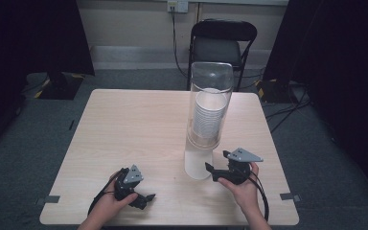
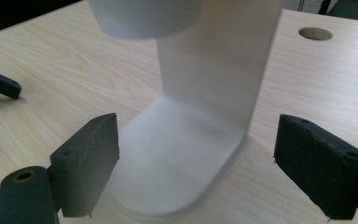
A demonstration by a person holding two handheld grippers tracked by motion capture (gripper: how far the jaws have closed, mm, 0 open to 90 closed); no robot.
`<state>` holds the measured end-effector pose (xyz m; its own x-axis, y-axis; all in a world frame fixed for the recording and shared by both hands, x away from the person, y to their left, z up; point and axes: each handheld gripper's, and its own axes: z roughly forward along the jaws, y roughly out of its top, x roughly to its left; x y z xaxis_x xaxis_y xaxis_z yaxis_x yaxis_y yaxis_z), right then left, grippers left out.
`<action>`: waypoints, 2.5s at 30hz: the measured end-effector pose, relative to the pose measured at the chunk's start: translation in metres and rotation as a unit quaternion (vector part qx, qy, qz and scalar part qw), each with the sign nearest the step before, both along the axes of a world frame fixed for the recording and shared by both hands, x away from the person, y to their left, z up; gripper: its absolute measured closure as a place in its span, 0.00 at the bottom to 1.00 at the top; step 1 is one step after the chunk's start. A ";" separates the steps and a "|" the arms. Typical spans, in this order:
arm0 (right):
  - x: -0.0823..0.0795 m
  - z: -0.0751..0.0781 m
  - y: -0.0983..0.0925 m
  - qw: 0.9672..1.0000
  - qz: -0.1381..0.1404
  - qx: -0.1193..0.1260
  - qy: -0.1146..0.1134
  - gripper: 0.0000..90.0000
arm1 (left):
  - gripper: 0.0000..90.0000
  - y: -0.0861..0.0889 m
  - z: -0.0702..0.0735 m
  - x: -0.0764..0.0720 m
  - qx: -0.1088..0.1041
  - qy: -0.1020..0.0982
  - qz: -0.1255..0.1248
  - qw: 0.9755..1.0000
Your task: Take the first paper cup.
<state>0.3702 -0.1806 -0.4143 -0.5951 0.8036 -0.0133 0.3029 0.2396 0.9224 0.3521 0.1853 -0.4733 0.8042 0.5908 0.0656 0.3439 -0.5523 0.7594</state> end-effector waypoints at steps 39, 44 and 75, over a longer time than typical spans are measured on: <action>0.022 0.026 0.038 0.996 0.039 0.057 -0.065 0.21 | 0.00 0.000 0.000 0.000 0.000 0.000 0.000 1.000; 0.023 0.029 0.041 0.995 0.036 0.059 -0.075 0.26 | 0.00 0.000 0.000 0.000 0.000 0.001 0.000 1.000; 0.024 0.017 0.037 0.993 0.038 0.059 -0.099 0.39 | 0.00 0.000 0.000 0.000 0.000 0.000 0.000 1.000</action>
